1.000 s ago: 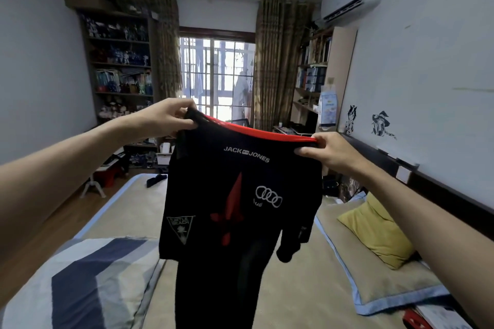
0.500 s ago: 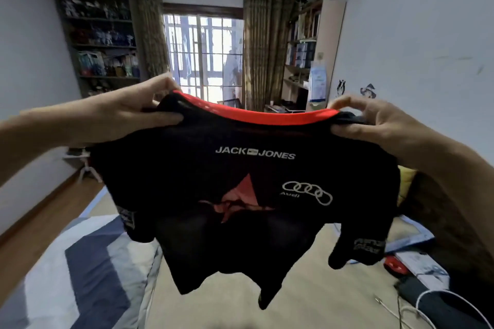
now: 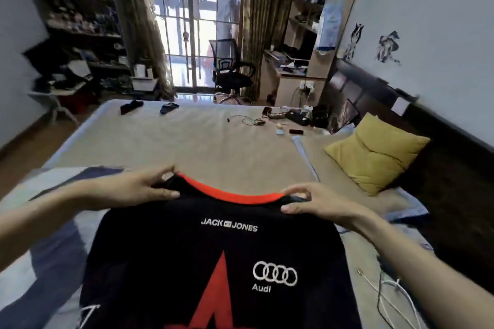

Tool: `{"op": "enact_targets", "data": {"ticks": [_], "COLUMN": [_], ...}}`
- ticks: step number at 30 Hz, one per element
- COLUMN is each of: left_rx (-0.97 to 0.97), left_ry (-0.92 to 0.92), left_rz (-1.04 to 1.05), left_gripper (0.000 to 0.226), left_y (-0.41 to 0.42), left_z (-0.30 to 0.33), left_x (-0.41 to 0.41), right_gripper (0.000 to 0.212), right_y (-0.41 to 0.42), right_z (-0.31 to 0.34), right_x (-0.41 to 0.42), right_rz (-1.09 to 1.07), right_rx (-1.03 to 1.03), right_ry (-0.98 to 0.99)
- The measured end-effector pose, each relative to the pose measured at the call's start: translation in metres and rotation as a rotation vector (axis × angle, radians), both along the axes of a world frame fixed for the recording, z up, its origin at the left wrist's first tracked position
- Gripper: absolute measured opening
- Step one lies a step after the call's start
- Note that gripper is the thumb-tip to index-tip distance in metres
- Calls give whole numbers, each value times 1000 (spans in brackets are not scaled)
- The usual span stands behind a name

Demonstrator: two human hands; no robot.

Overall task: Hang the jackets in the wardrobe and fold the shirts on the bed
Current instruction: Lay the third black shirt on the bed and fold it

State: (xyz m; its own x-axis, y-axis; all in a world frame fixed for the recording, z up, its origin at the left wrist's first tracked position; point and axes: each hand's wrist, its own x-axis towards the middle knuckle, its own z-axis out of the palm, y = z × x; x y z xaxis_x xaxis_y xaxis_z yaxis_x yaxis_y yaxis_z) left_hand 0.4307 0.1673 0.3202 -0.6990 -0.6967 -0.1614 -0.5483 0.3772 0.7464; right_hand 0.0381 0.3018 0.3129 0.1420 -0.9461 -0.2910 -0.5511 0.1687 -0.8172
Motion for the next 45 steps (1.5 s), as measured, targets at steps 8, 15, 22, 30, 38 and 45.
{"op": "enact_targets", "data": {"ticks": [8, 15, 22, 30, 38, 45], "left_rx": [278, 347, 412, 381, -478, -402], "left_ry": [-219, -161, -147, -115, -373, -440], "left_rz": [83, 363, 548, 666, 271, 65], "left_gripper": [69, 19, 19, 21, 64, 66], "left_y": [-59, -145, -269, -369, -272, -155], "left_z": [-266, -424, -516, -544, -538, -601], "left_x": [-48, -66, -87, -106, -187, -252], "right_gripper": [25, 18, 10, 19, 34, 40], "right_y": [-98, -204, -326, -439, -401, -321], "right_z": [-293, -436, -531, -581, -515, -520], "right_x": [-25, -16, -12, -34, -83, -154], "right_rz": [-96, -336, -352, -415, 16, 141], "right_rx": [301, 193, 3, -46, 554, 1070], "right_ry": [16, -40, 61, 11, 122, 46]}}
